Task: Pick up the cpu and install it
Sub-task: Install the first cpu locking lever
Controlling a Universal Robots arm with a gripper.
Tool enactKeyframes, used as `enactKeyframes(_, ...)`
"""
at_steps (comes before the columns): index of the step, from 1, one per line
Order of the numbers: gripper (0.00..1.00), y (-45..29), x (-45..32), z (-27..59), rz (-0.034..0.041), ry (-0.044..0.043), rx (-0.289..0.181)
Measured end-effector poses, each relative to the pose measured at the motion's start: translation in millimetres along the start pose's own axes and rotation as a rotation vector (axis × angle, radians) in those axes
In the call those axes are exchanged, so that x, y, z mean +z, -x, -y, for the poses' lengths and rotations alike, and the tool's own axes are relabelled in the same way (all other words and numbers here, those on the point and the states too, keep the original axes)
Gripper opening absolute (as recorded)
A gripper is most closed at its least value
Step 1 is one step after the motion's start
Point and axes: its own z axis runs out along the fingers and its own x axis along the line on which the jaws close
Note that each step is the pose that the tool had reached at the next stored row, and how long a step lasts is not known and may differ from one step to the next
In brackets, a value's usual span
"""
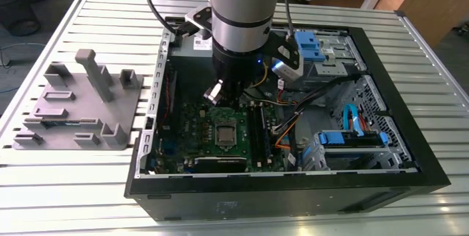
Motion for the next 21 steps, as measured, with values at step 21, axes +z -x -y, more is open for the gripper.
enactKeyframes(21,0.13,29.0,6.0,-10.6,0.0,-0.0004,0.005)
